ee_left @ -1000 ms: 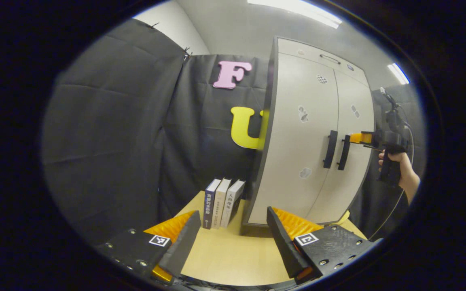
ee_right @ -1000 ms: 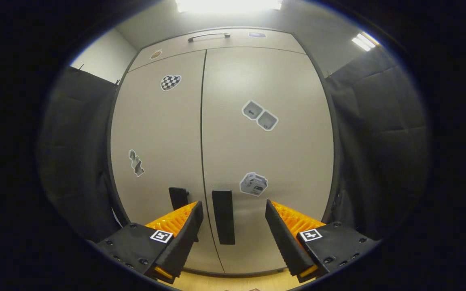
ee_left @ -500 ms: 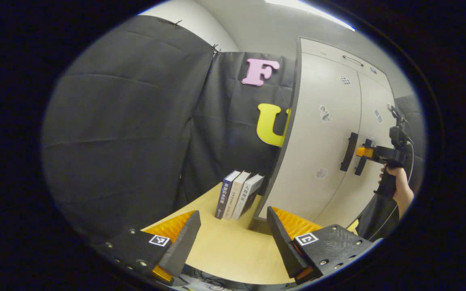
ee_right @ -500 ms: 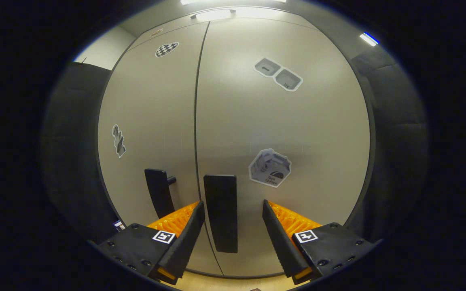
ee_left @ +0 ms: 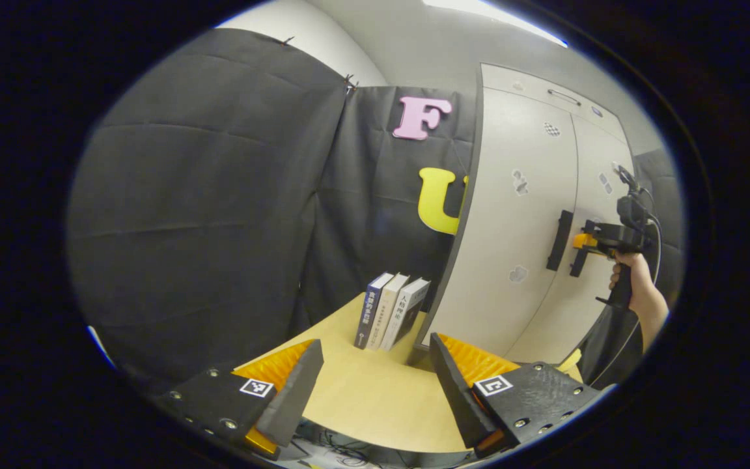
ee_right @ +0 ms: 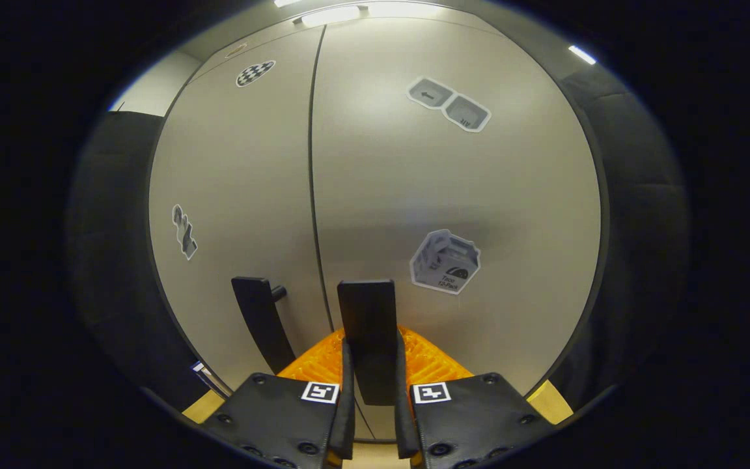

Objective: Open the right door of the double-door shoe cabinet with the right hand, and open the left door with the left hand.

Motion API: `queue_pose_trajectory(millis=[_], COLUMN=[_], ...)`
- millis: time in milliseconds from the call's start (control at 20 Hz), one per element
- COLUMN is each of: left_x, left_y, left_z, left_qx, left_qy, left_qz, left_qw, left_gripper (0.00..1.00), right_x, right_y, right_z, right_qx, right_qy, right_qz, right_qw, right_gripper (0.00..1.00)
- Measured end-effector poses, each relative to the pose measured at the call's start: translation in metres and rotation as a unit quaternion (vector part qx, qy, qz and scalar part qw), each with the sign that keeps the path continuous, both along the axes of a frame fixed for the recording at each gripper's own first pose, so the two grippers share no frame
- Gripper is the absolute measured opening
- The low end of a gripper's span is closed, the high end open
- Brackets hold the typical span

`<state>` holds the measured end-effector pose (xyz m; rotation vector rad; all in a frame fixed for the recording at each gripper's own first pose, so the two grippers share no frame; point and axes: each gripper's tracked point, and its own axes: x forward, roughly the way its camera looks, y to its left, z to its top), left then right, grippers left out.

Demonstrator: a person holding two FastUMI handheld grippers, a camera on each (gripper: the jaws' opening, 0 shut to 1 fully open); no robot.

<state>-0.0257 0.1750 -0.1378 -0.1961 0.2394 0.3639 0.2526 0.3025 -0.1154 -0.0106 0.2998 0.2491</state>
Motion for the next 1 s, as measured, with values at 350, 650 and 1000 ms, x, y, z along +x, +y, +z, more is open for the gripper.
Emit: queue_pose_trajectory(millis=[350, 650, 1000], left_x=[-0.016, -0.014, -0.001], left_y=[0.003, -0.003, -0.024], left_z=[-0.006, 0.001, 0.002], left_qx=[0.012, 0.027, 0.019], left_qy=[0.012, -0.009, -0.022], left_qz=[-0.045, -0.097, -0.162], left_qw=[0.999, 0.995, 0.986], left_gripper=[0.95, 0.95, 0.96], right_x=[-0.002, -0.023, -0.067], right_y=[0.0, -0.008, -0.035], right_z=[0.001, 0.004, 0.011], right_qx=[-0.001, 0.006, 0.003], right_qy=[-0.005, -0.01, -0.025], right_qz=[-0.003, -0.004, -0.007], right_qw=[1.0, 1.0, 1.0], right_gripper=[0.06, 0.02, 0.06])
